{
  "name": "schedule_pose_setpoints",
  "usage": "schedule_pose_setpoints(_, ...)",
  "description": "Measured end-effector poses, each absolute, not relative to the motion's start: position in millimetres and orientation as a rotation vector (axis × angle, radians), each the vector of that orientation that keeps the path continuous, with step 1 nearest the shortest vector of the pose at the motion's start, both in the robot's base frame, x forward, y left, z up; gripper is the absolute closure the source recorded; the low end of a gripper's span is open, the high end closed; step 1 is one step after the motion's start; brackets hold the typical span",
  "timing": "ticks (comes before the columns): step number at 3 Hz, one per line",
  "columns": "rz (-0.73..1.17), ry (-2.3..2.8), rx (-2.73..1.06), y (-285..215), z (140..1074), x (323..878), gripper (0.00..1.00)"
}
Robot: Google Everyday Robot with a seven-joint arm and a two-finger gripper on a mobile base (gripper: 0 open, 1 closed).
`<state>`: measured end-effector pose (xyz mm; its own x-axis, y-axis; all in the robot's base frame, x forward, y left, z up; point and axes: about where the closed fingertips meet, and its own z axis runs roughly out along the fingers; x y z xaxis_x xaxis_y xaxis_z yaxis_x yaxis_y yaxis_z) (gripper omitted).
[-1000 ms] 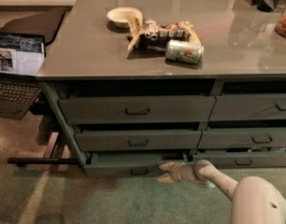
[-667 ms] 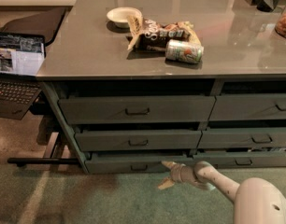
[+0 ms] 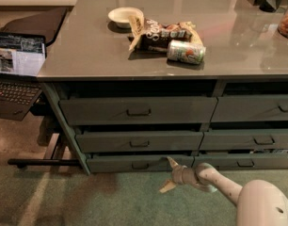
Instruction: Close bottom drawer
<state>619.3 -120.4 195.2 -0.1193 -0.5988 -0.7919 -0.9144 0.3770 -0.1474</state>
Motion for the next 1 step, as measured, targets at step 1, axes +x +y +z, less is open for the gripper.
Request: schedule_pose_setpoints(1,0.497,1.814,-1.296,-125.9,192.3,606.7,0.0)
